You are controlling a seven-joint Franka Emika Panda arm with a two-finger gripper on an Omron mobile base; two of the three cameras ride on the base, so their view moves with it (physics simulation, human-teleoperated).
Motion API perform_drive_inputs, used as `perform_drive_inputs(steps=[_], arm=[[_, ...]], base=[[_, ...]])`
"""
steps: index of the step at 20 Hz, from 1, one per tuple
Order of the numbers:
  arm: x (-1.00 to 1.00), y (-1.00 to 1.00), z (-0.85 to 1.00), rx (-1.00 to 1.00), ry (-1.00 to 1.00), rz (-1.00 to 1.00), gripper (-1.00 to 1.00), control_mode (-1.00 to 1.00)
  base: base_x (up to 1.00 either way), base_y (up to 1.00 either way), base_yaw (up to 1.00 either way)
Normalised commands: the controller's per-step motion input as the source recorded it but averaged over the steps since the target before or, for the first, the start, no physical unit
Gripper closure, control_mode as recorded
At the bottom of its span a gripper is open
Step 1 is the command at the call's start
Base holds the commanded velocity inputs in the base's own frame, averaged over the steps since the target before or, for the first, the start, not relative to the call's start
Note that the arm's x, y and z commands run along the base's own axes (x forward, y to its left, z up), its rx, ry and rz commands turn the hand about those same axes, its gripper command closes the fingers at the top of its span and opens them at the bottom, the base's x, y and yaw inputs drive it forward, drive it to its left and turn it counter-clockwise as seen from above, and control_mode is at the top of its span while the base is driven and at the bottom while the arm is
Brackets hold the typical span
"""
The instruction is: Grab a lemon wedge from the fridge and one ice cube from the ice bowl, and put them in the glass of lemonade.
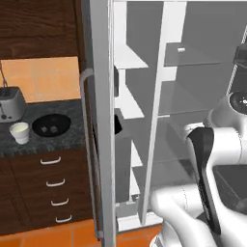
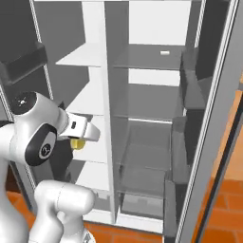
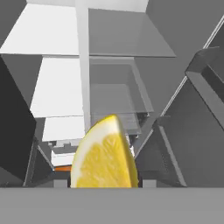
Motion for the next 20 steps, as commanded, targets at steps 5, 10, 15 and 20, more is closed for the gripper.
perform_drive_inputs(steps=[5,10,15,20], arm=[[0.00,0.00,0.00,0.00,0.00,0.00,1.00,1.00],[0.00,0.00,0.00,0.00,0.00,0.00,1.00,1.00],[0.00,0.00,0.00,0.00,0.00,0.00,1.00,1.00],[0.00,0.00,0.00,0.00,0.00,0.00,1.00,1.00]], base=[[-0.34,0.67,-0.60],[-0.90,0.15,-0.60],[-1.00,0.38,-0.56],[-0.30,0.46,-0.63]])
